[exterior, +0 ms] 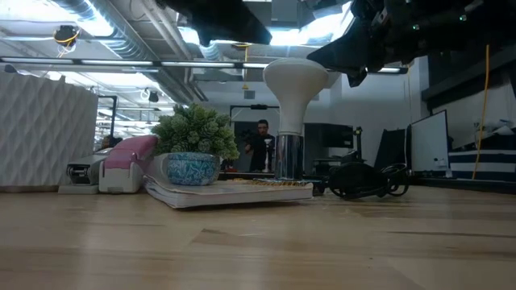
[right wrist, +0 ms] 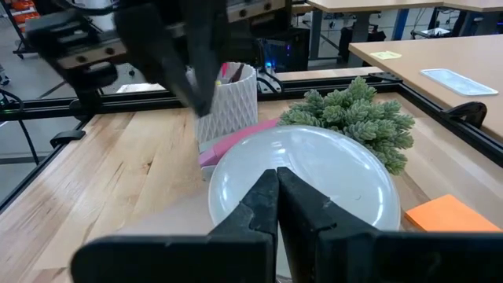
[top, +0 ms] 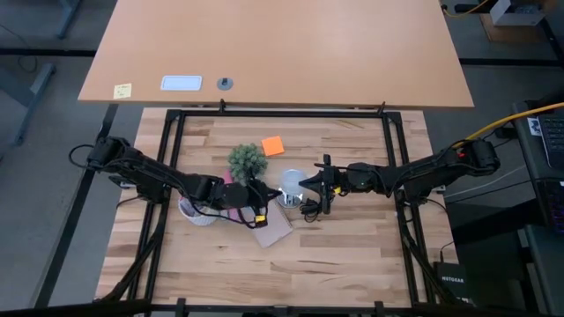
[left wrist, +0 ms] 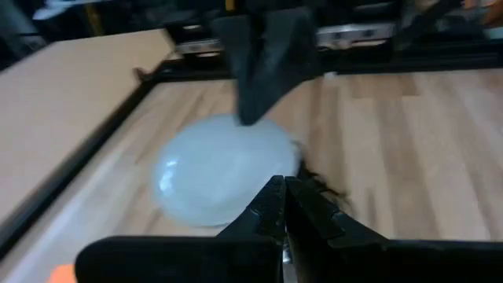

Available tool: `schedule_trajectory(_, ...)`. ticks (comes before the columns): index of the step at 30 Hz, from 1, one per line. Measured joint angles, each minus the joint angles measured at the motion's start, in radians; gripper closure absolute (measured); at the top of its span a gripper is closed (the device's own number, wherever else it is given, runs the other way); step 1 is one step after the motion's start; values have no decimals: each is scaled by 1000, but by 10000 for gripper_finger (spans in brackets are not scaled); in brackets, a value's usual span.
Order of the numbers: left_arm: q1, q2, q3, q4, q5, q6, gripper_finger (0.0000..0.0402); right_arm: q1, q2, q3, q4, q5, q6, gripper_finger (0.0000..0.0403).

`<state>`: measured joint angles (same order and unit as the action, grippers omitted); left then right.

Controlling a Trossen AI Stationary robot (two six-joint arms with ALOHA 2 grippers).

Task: Screw lightbulb
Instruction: Insert the lightbulb into the silver lamp socket

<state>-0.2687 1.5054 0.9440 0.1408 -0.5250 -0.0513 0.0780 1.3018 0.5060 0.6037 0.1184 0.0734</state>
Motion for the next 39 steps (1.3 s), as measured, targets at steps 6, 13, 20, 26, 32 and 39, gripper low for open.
schedule_trajectory(6, 4, 68, 0, 28, 12, -49, 400, 0, 0, 0, 0, 0, 0, 391)
schedule_trajectory(13, 8, 122, 0, 69, -52, -73, 401, 0, 0, 0, 0, 1, 0, 391)
schedule_trajectory(20, -15, 121, 0, 87, -56, -63, 401, 0, 0, 0, 0, -2, 0, 391)
schedule_trajectory(26, -27, 121, 0, 127, -56, -18, 401, 0, 0, 0, 0, -2, 0, 391)
schedule_trajectory(32, -24, 120, 0, 153, -86, 9, 401, 0, 0, 0, 0, -2, 7, 391)
schedule_trajectory(39, -24, 120, 0, 119, -165, -1, 401, 0, 0, 0, -2, -37, 12, 391)
